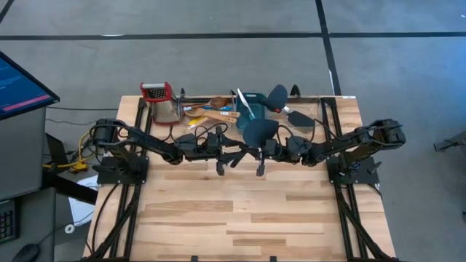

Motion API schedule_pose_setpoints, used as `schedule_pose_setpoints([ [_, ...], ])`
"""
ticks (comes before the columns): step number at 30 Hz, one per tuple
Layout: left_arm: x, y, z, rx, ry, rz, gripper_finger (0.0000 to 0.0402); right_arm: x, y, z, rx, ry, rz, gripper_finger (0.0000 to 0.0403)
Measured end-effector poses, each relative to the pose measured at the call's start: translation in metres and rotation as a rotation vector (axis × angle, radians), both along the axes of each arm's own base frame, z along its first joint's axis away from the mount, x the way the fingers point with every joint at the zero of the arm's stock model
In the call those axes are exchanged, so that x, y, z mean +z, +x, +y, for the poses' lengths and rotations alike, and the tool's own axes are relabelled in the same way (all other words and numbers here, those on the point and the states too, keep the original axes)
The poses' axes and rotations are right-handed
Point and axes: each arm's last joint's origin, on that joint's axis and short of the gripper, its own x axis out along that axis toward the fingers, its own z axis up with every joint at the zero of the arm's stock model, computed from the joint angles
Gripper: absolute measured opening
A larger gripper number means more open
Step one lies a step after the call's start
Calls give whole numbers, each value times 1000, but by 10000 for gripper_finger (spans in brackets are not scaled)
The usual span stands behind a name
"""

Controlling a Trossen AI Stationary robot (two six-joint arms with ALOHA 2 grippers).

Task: Pick & Place Kitchen Items
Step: Put the black spatula into the right transparent bin

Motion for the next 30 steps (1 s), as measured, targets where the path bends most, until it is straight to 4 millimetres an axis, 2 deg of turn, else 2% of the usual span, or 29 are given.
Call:
schedule_pose_setpoints([
  [5, 12, -9, -1, -72, 14, -34, 183, 10, -9, -4, -53, -6, 31, 0],
  [8, 17, -22, -2, -97, 20, -51, 180, 17, -24, -5, -64, -7, 19, 0],
  [16, 22, -61, -3, -98, 18, -75, 156, 16, -88, -15, -265, 12, -114, 0],
  [22, 23, -66, -3, -95, 18, -84, 144, 6, -128, -25, -447, 39, -216, 0],
  [26, 23, -66, -4, -94, 17, -83, 139, -3, -141, -34, -561, 49, -219, 0],
  [30, 22, -66, -4, -95, 16, -82, 136, -10, -146, -44, -667, 52, -193, 0],
])
